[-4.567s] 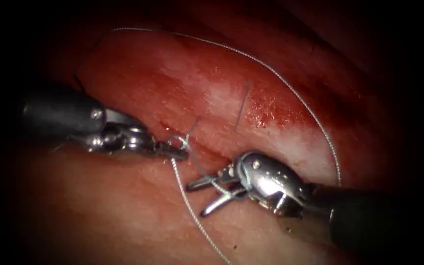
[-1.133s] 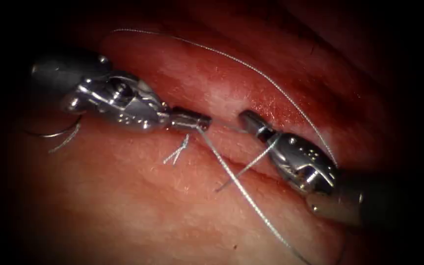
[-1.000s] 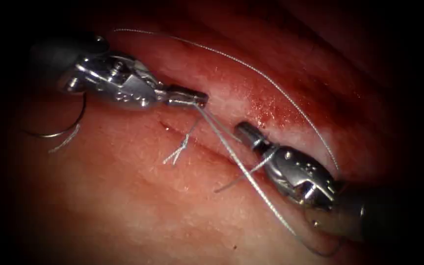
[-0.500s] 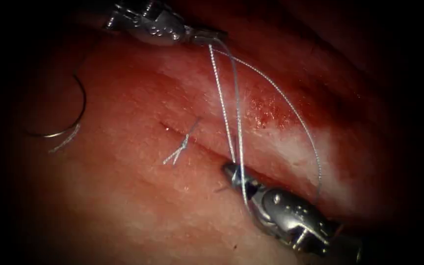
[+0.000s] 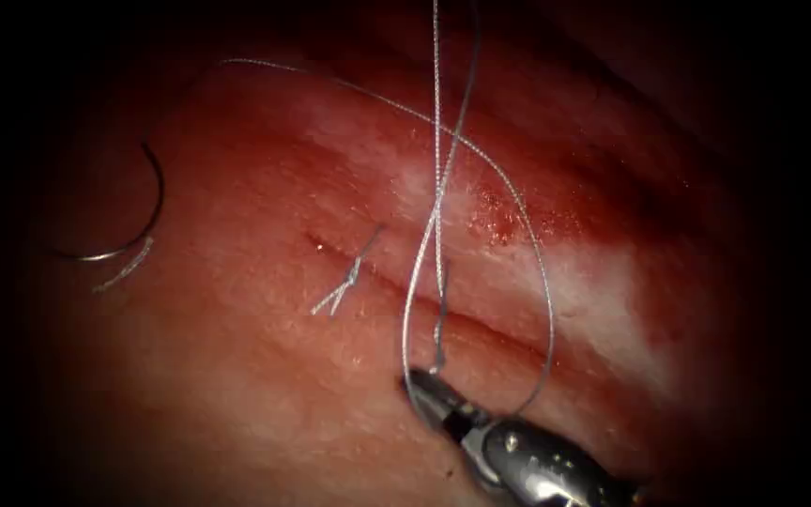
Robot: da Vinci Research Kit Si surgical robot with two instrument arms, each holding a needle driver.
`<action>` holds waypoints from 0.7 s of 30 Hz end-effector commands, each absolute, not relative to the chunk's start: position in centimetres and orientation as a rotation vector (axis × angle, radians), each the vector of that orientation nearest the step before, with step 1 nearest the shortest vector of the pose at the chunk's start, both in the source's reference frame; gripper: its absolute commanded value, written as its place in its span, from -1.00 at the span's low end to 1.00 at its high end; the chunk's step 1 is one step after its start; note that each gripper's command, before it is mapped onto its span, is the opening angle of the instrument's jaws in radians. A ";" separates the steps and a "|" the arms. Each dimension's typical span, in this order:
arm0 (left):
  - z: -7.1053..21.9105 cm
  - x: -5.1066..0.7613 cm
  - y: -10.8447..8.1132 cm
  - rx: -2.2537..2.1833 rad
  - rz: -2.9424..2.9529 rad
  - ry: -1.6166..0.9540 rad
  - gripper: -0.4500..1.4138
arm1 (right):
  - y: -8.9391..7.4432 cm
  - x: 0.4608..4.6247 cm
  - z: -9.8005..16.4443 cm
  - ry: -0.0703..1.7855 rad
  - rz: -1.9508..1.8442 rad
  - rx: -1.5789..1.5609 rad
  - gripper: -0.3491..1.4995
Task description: Wound Closure
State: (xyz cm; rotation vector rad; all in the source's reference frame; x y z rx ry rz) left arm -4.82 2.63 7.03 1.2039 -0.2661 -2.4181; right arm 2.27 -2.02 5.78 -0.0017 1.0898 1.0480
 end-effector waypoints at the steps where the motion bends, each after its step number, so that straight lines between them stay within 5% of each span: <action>1: 7.1 -4.88 2.7 1.202 -2.425 -0.271 -1.00 | -2.1 2.36 5.8 1.092 1.046 0.007 -1.00; 21: 7.5 -4.93 3.2 1.147 -2.468 -0.388 -1.00 | -2.7 2.57 5.5 1.101 0.967 0.058 -1.00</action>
